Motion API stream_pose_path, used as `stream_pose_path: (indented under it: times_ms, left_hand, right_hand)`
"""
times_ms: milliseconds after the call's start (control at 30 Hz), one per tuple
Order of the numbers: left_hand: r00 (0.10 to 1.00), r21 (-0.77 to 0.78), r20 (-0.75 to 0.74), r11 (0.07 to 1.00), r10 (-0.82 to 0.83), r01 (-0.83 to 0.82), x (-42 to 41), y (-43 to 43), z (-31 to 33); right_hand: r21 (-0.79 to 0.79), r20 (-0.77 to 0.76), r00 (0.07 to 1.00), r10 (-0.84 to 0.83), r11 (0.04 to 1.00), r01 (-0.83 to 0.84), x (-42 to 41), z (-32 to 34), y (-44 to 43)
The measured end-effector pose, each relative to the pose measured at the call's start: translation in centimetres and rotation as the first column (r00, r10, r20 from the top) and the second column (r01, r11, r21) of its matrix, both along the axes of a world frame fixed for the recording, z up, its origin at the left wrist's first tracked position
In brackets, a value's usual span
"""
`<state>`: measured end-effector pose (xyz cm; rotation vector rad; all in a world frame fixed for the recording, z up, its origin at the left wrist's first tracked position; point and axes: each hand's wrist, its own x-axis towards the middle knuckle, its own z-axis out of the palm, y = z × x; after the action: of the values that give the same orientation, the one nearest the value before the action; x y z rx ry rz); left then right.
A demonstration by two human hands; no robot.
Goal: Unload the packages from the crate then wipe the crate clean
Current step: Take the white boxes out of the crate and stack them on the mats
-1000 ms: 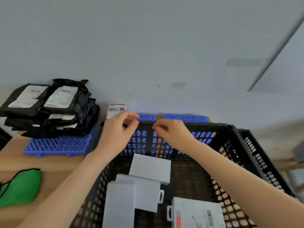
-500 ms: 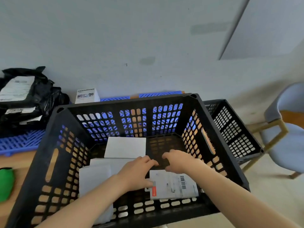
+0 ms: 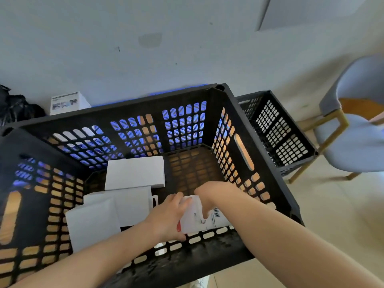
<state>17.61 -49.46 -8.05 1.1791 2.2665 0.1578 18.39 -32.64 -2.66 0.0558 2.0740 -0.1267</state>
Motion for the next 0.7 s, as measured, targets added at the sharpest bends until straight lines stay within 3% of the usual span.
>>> stream_pose_path:
  times_ms: [133,233,400,567,700]
  left_hand:
    - [1.0,0.063,-0.002,0.998,-0.021,0.021,-0.9,-0.2,0.6]
    - [0.989,0.091,-0.096,0.989,-0.111,0.119,-2.4,-1.0,2.6]
    - [0.973,0.173,-0.214,0.977,-0.084,0.122,-4.3,-3.4,6.0]
    - [0.953,0.186,-0.304,0.98,-0.009,0.069,-5.4,-6.7,10.3]
    - [0.903,0.257,-0.428,0.963,0.035,0.085,-6.1,-9.5,13.3]
  right_hand:
    - [-0.004,-0.033,0.999,-0.009,1.0,0.008,-0.2,0.6,0.4]
    - [-0.034,-0.143,0.989,-0.032,0.999,0.027,0.0,1.9,0.6]
    - [-0.301,-0.383,0.879,-0.284,0.938,0.172,0.3,3.9,0.3]
    - [-0.387,-0.48,0.825,-0.299,0.916,0.107,0.0,6.4,-0.7]
    - [-0.538,-0.509,0.769,-0.385,0.841,0.065,0.1,8.6,-1.3]
